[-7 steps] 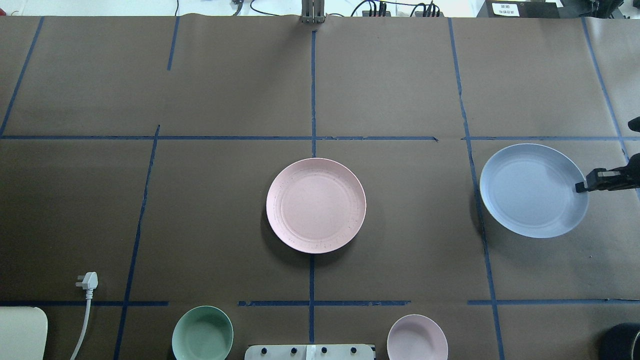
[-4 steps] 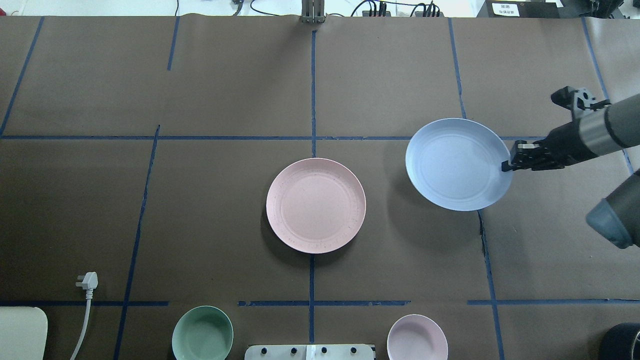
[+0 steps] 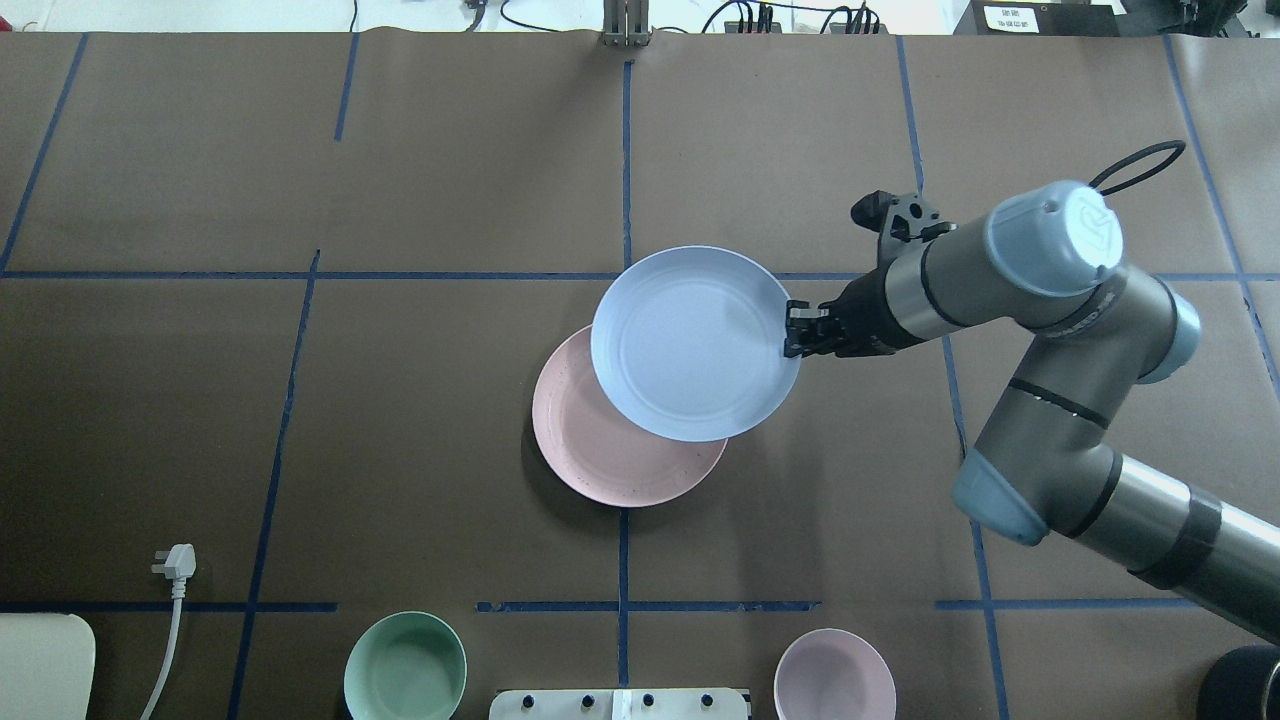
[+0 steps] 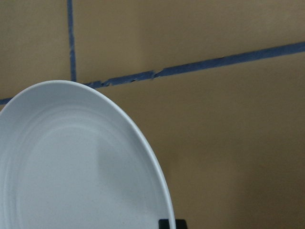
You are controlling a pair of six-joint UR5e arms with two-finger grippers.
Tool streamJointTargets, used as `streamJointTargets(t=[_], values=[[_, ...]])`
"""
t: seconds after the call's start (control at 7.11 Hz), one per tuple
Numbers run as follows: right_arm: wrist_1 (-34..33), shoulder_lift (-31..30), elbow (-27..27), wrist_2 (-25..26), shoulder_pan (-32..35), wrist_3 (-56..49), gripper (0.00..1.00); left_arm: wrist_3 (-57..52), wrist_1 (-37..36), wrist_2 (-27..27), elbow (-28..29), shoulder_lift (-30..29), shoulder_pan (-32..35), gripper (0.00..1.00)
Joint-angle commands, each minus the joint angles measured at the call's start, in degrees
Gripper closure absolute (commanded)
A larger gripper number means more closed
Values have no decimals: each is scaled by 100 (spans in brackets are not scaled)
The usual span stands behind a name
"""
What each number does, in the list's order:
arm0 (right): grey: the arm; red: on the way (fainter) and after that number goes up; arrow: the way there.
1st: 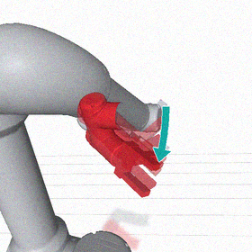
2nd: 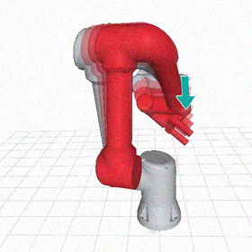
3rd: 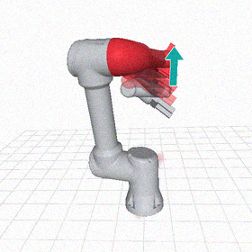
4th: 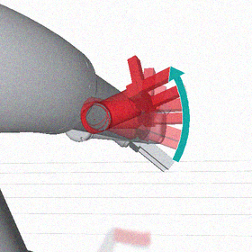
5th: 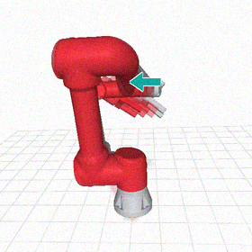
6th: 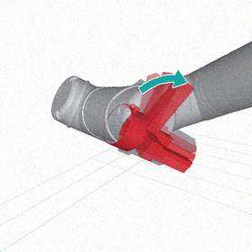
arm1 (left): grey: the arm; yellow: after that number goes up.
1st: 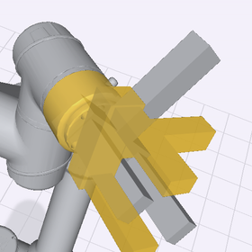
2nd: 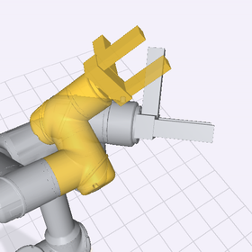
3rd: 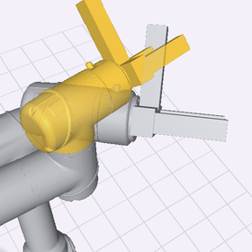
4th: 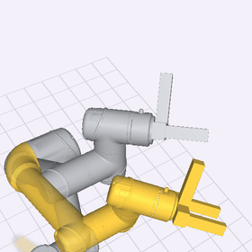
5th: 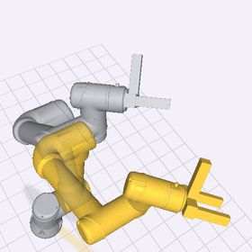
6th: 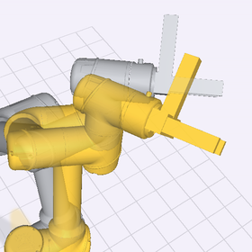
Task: Stack three plates with pink and blue
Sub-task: 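Carry the light blue plate with the right gripper onto the pink plate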
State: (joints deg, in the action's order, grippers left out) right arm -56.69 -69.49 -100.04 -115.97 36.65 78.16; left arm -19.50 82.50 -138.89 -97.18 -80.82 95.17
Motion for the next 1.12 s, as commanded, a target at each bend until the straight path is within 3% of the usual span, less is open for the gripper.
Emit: streamJointTargets(t=[0.0,0.28,0.42,0.56,0.84,0.98], values=[[-192,294,20,678,-612,41,100,17,-6,2,6,-4,-7,0],[-334,374,37,742,-737,76,100,17,-6,2,15,-4,2,0],[-334,375,37,742,-755,77,91,17,3,-6,23,-4,-7,0],[-334,366,46,768,-755,77,1,17,-6,-6,24,-4,-7,0],[-482,331,3,673,-616,42,0,26,3,2,23,-13,-7,0],[-936,366,-93,333,-328,-63,0,26,3,2,24,-21,-7,0]])
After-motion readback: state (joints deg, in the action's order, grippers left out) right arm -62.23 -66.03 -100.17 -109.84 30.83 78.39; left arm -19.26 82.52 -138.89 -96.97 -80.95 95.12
